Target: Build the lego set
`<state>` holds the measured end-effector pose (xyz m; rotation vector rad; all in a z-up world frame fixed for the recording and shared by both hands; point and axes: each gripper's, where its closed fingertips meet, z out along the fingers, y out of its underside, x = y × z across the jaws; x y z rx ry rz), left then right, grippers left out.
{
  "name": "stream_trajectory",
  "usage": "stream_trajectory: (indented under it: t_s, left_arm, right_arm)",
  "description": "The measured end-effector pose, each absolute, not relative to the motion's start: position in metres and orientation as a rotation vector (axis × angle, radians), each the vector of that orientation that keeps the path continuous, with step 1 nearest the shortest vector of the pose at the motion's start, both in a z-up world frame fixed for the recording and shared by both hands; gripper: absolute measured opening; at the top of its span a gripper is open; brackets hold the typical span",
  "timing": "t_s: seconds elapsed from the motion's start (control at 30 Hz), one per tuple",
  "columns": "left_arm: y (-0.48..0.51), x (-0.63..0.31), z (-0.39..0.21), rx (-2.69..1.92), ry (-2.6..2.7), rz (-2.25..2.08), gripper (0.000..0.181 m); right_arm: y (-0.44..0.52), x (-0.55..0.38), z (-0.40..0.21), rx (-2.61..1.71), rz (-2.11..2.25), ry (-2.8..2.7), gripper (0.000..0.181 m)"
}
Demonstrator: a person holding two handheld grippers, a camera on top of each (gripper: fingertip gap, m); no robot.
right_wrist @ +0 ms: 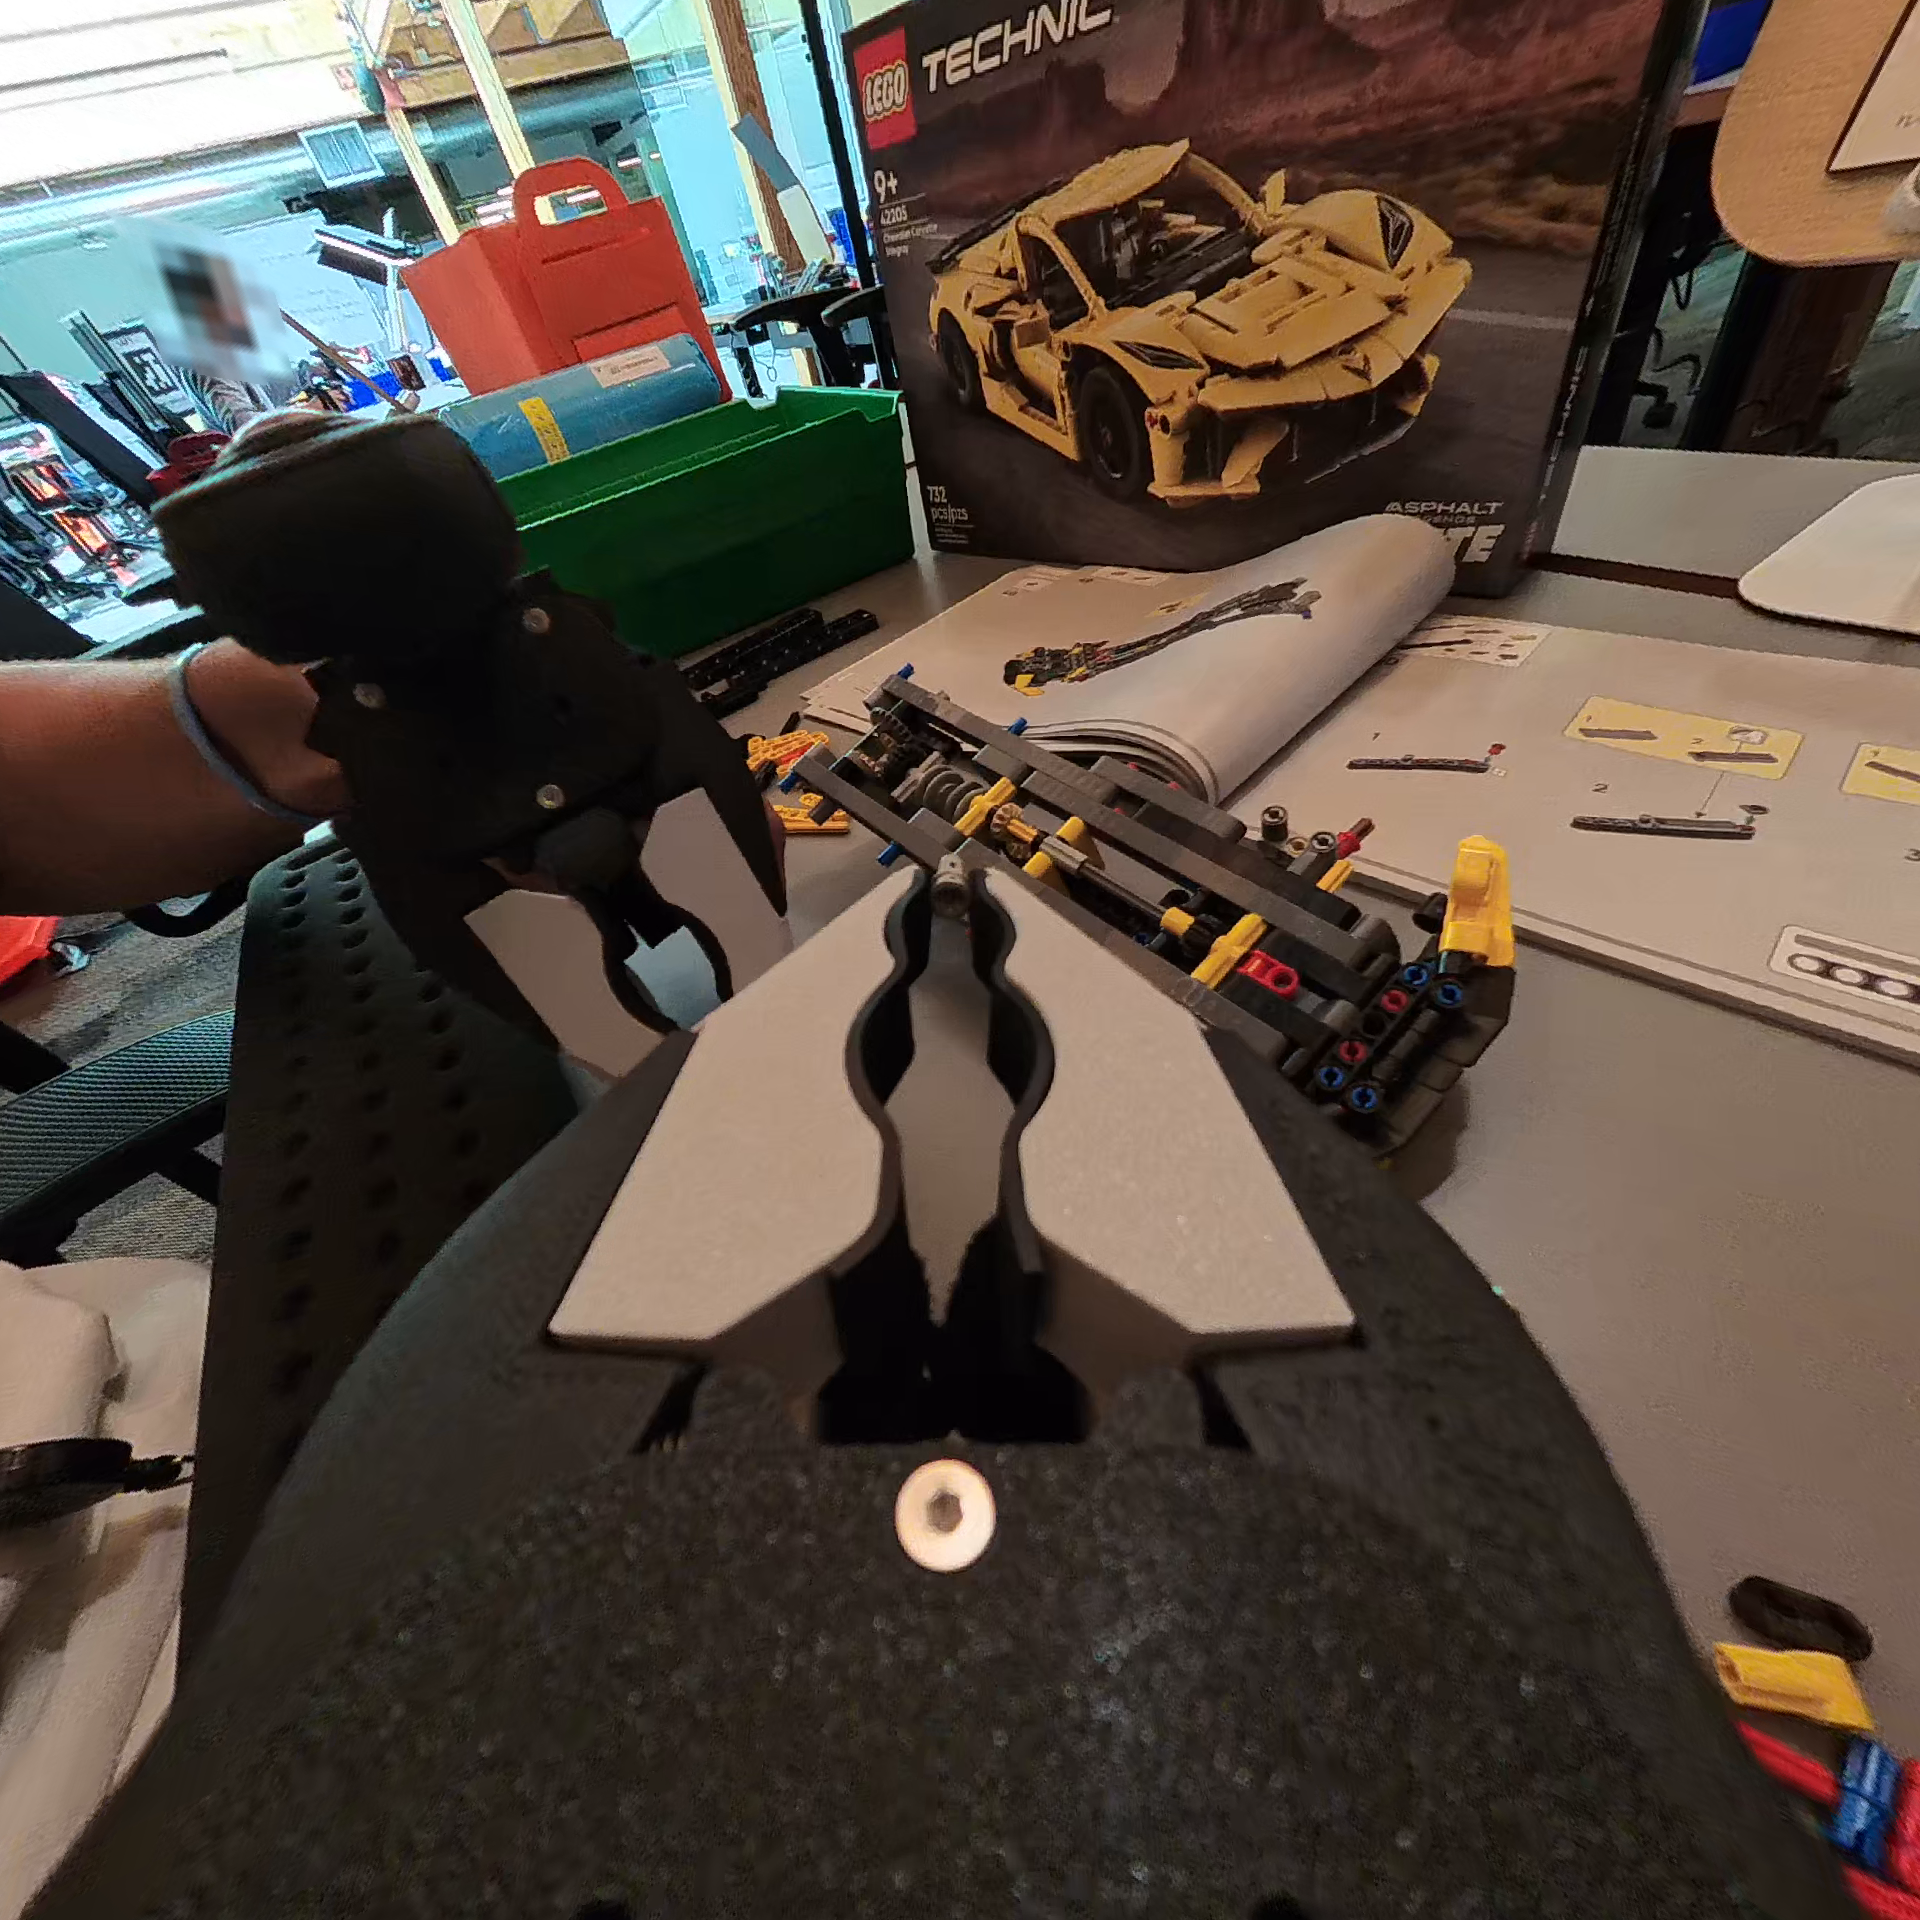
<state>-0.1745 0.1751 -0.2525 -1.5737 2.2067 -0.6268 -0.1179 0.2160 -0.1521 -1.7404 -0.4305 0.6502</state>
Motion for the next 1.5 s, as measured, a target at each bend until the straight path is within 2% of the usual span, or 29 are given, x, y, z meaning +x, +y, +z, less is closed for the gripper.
stream_trajectory:
  t_s: [0.33, 0.4, 0.5, 0.57, 0.7, 1.5]
  left_arm:
    - [0.190, -0.167, -0.250, -1.550, 2.145, -0.620, 0.007]
    - [0.203, -0.147, -0.221, -1.545, 1.915, -0.747, 0.007]
    - [0.222, -0.124, -0.148, -1.503, 1.462, -1.074, 0.007]
    - [0.234, -0.120, -0.129, -1.466, 1.300, -1.098, 0.006]
    - [0.240, -0.116, -0.135, -1.438, 1.211, -1.005, 0.007]
    - [0.236, -0.111, -0.133, -1.425, 1.093, -0.890, 0.006]
  right_arm:
    - [0.216, -0.117, -0.151, -1.738, 0.621, -0.433, 0.005]
    - [0.219, -0.104, -0.144, -1.716, 0.561, -0.368, 0.005]
    - [0.220, -0.090, -0.137, -1.706, 0.446, -0.263, 0.005]
    - [0.218, -0.100, -0.128, -1.664, 0.538, -0.177, 0.005]
    - [0.221, -0.105, -0.112, -1.539, 0.639, -0.026, 0.005]
    - [0.232, -0.109, -0.123, -1.603, 0.526, -0.053, 0.005]
